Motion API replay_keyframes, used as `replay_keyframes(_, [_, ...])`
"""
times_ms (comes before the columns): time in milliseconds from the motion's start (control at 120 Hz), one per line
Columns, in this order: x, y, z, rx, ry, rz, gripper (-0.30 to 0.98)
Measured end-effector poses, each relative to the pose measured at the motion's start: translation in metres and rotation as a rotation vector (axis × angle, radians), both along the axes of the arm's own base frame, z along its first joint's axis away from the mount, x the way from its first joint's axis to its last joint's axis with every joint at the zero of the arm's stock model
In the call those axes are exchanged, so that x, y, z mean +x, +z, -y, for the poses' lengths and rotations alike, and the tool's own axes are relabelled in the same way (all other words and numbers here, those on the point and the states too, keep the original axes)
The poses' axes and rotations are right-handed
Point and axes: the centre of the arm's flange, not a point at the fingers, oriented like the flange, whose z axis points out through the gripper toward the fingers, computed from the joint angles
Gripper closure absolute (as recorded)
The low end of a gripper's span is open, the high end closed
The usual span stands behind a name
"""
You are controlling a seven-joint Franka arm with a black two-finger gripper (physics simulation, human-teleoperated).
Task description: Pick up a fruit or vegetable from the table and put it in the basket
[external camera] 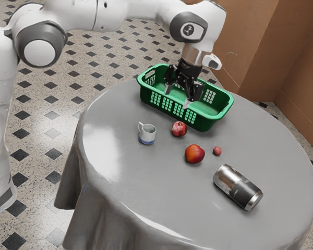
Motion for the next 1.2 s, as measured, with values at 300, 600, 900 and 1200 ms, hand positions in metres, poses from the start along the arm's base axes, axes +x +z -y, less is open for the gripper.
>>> replay_keyframes(300, [-0.007, -0.018, -0.031, 0.026, 0.097, 0.042, 0.0])
replay_keyframes(600, [0.009, -0.057, -0.014, 0.035, 0.1, 0.061, 0.0])
replay_keyframes(900, [0.022, -0.068, -0.01, 0.039, 0.115, 0.098, 0.0])
replay_keyframes(1200, [0.039, -0.088, -0.013, 0.05, 0.129, 0.085, 0.0])
